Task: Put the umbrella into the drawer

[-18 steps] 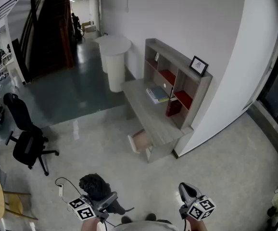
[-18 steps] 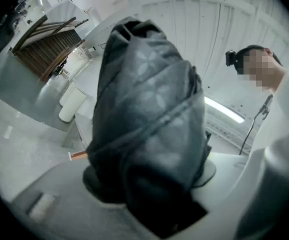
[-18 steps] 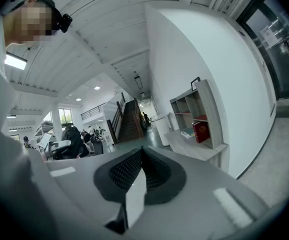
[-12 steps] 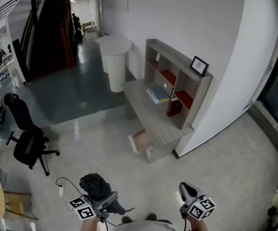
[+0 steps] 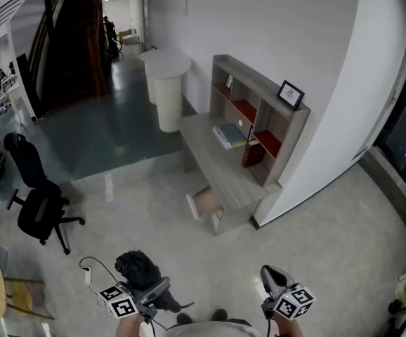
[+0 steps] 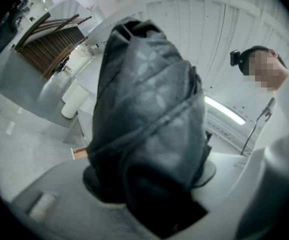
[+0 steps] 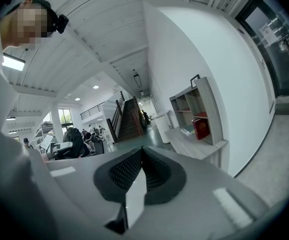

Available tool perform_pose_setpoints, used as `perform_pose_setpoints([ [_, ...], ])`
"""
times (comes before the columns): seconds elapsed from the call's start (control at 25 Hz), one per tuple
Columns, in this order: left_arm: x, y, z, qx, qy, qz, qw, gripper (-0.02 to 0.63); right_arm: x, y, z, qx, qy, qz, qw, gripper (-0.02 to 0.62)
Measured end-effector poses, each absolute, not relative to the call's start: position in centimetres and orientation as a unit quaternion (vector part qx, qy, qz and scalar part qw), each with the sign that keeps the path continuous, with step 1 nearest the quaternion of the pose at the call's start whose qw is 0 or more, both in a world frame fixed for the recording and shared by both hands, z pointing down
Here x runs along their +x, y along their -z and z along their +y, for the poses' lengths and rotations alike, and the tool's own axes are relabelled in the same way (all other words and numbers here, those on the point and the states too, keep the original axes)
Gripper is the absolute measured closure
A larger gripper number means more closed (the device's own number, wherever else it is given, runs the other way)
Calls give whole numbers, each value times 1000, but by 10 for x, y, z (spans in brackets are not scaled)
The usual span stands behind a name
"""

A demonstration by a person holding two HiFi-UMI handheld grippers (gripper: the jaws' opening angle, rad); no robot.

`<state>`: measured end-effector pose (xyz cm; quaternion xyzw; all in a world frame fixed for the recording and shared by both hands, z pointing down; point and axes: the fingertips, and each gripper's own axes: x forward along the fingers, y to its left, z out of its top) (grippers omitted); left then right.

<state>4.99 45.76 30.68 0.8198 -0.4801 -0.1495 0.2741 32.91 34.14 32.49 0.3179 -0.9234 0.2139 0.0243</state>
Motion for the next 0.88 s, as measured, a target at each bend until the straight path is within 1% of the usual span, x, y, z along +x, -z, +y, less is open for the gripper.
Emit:
perform_pose_setpoints([
  [0.32, 37, -314, 467, 825, 140, -468, 283, 316, 324, -333, 358, 338, -218, -914, 42, 591],
  [0.88, -1, -316, 492, 837, 131, -449, 284, 316, 279, -341, 401, 358, -225, -905, 50, 591],
])
